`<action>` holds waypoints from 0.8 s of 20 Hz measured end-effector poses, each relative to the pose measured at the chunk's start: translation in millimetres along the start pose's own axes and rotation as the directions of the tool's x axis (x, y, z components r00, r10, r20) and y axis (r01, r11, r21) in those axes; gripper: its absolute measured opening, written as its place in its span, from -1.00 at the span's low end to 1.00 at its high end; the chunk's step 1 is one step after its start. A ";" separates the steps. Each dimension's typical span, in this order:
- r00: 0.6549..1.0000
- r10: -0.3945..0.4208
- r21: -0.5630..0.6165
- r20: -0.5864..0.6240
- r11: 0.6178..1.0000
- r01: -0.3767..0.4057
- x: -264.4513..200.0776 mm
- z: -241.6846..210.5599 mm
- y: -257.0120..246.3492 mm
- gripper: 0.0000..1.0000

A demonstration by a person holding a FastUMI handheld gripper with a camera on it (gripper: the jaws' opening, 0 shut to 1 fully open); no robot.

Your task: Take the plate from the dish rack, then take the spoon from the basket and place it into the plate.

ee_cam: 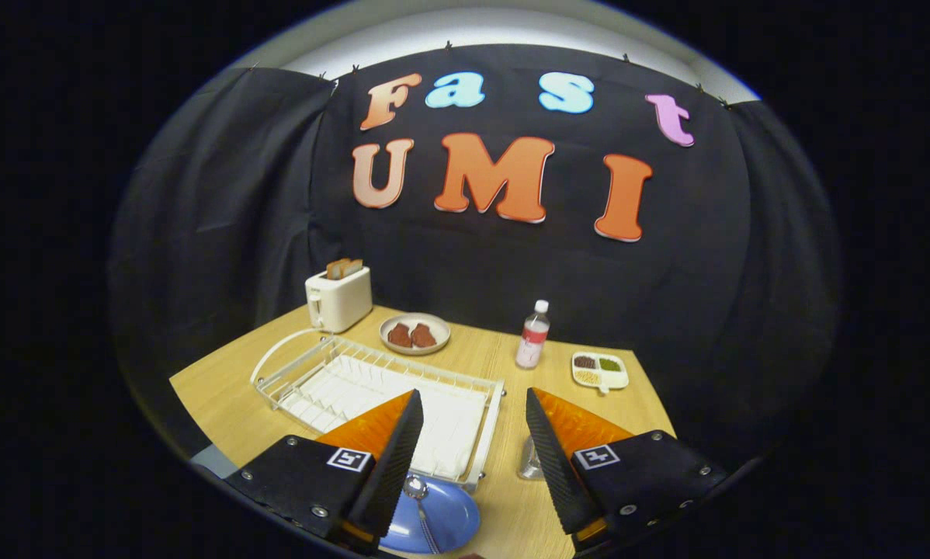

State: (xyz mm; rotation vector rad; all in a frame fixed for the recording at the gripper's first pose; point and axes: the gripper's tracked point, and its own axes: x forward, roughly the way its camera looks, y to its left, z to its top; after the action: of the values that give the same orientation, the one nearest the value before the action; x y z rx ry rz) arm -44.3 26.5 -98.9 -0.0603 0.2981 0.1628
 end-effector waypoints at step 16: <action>0.958 -0.134 0.081 0.255 0.990 0.117 -17.0 94.6 -33.3 0.93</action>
State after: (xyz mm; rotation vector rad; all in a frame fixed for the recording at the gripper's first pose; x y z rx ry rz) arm -27.5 -1.1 -2.4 0.0074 0.0363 0.0334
